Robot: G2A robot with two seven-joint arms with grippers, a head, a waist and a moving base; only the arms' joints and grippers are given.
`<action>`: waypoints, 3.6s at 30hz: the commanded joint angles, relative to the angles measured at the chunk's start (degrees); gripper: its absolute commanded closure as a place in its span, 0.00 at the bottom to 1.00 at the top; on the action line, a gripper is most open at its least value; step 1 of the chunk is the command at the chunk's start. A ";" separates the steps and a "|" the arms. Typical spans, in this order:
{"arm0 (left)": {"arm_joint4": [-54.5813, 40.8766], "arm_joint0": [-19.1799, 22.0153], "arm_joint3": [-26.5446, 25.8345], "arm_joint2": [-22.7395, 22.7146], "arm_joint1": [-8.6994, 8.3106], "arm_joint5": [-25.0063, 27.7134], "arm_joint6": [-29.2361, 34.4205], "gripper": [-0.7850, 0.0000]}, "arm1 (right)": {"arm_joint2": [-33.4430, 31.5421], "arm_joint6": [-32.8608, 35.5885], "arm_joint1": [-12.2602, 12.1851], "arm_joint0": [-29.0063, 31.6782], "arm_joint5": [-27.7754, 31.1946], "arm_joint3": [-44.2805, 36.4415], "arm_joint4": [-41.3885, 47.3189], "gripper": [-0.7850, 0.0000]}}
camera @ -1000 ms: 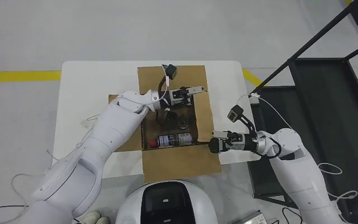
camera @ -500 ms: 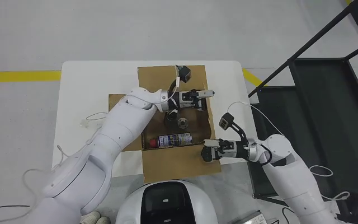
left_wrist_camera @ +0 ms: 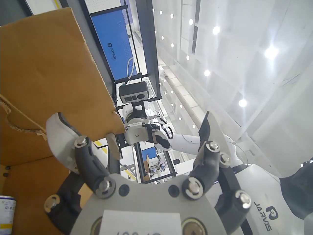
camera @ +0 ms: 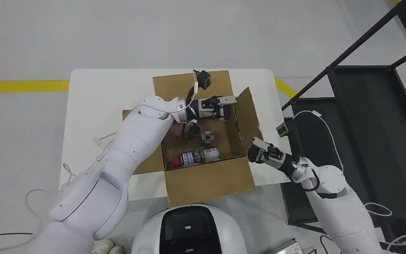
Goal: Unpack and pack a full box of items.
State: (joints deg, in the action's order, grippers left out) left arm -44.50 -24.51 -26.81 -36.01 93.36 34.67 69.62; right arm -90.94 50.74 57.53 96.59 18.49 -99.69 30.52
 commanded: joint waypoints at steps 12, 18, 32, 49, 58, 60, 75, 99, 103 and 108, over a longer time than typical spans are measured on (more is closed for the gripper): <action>13.32 -9.06 -18.19 -10.37 -11.40 1.09 -1.09 0.00 | 0.80 -22.27 1.03 -1.83 -2.14 0.80 -14.34 0.00; 17.83 -16.50 -29.45 -19.55 -16.79 0.14 -0.15 0.00 | 3.47 -30.45 1.55 -5.34 -4.73 2.13 -25.27 0.00; 24.82 -28.64 -47.70 -39.02 -23.56 -8.23 -3.37 0.00 | 8.42 -28.15 2.17 -10.19 -12.11 7.78 -35.24 0.00; 25.63 -31.57 -49.09 -46.80 -25.93 -10.64 -8.36 0.00 | 13.14 -16.27 2.68 -9.76 -14.86 2.52 -29.22 0.00; 23.44 -33.05 -50.10 -47.96 -26.62 -10.26 -7.74 0.00 | 16.95 -15.62 3.47 -14.41 -14.98 4.79 -28.42 0.00; 22.60 -33.62 -50.23 -48.31 -26.81 -10.20 -6.78 0.00 | 16.90 -16.07 3.55 -15.15 -14.48 5.14 -28.29 0.00; 16.72 -33.32 -44.16 -51.11 -29.04 -9.81 9.80 0.00 | 18.66 -17.51 3.30 -17.08 -12.50 -7.32 -44.93 0.00; 18.04 -32.48 -44.29 -52.99 -33.24 -15.64 15.64 0.00 | 35.09 -18.13 6.29 -30.23 -18.71 0.05 -63.29 0.00; 18.04 -32.48 -44.29 -52.99 -33.24 -15.64 15.64 0.00 | 35.09 -18.13 6.29 -30.23 -18.71 0.05 -63.29 0.00; 18.04 -32.48 -44.29 -52.99 -33.24 -15.64 15.64 0.00 | 37.31 -16.54 6.80 -32.26 -20.13 0.04 -66.47 0.00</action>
State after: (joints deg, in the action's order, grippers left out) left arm -26.45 -56.99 -71.10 -89.00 60.11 19.03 85.26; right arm -54.86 33.05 64.06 65.49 -0.97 -99.75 -34.37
